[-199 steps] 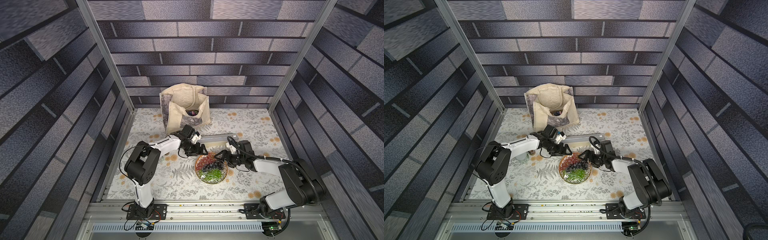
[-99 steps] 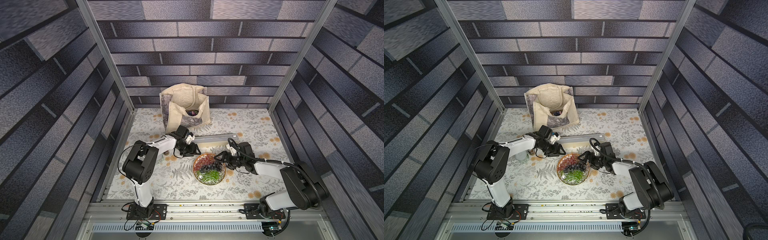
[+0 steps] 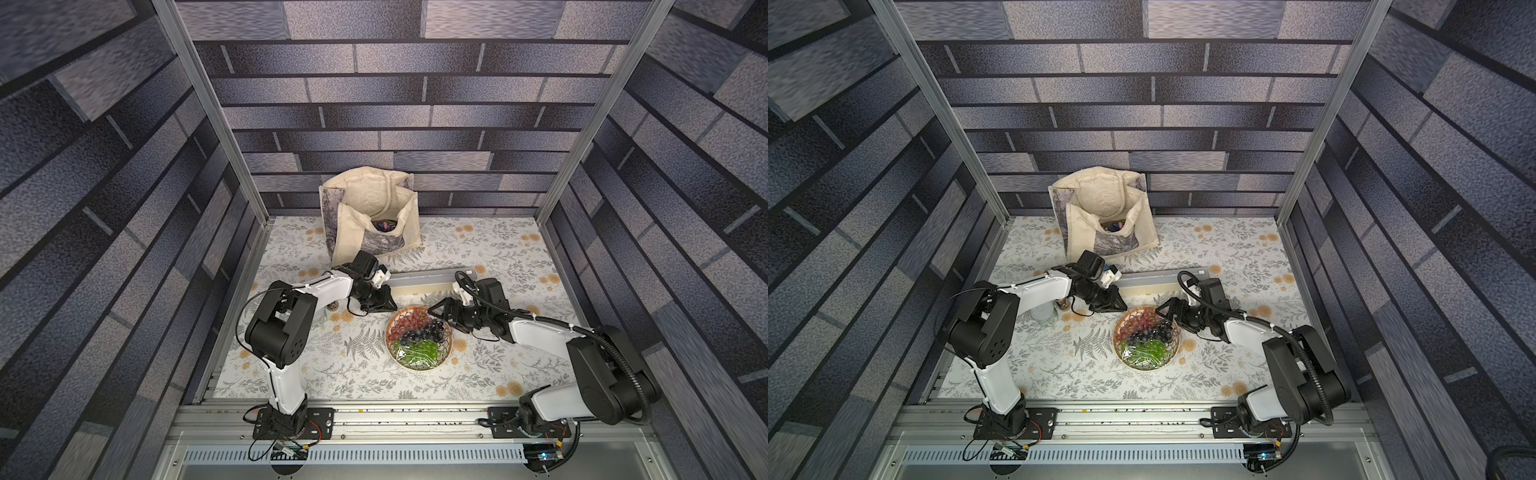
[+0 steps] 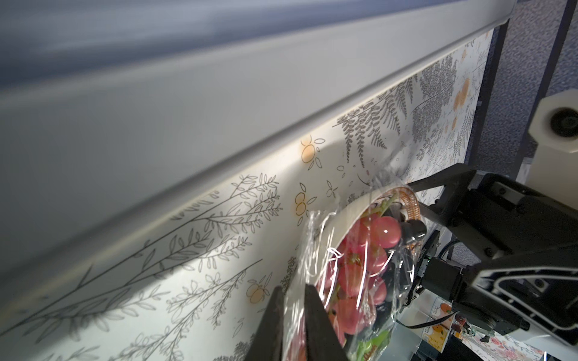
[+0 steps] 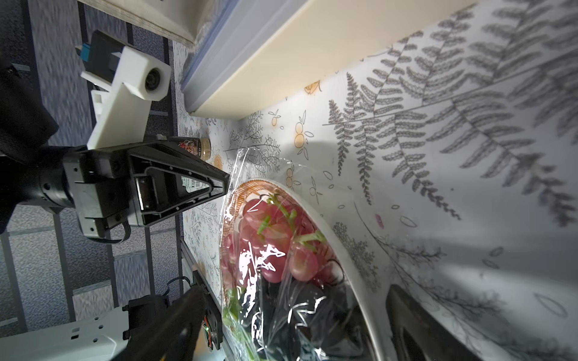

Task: Wrap the plate with plastic wrap
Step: Cover the plate with plastic wrap.

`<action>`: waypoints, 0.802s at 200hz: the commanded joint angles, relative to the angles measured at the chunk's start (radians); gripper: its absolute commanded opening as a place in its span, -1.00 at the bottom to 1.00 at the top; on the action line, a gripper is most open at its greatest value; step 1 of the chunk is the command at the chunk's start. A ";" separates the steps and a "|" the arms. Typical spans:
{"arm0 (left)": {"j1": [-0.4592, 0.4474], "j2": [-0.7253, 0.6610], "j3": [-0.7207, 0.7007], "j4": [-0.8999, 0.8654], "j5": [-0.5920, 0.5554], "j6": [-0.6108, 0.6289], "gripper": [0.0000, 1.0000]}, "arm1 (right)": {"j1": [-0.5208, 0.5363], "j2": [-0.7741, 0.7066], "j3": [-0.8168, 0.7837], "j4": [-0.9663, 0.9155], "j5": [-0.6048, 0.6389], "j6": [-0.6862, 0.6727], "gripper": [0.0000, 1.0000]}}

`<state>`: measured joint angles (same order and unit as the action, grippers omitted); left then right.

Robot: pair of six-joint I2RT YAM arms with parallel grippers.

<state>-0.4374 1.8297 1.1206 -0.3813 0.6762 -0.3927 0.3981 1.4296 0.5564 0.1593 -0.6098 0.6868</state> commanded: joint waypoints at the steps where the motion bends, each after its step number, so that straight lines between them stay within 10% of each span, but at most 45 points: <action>1: 0.005 0.017 -0.005 -0.013 -0.009 0.014 -0.84 | -0.004 -0.010 0.036 -0.051 0.011 -0.051 0.84; 160: 0.023 0.019 -0.066 -0.142 -0.118 0.049 -1.00 | 0.038 0.316 0.409 -0.255 -0.201 -0.419 0.67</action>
<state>-0.4217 1.8343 1.0889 -0.3935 0.6426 -0.3534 0.4263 1.6951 0.9287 0.0021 -0.7612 0.3733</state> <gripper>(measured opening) 0.052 0.839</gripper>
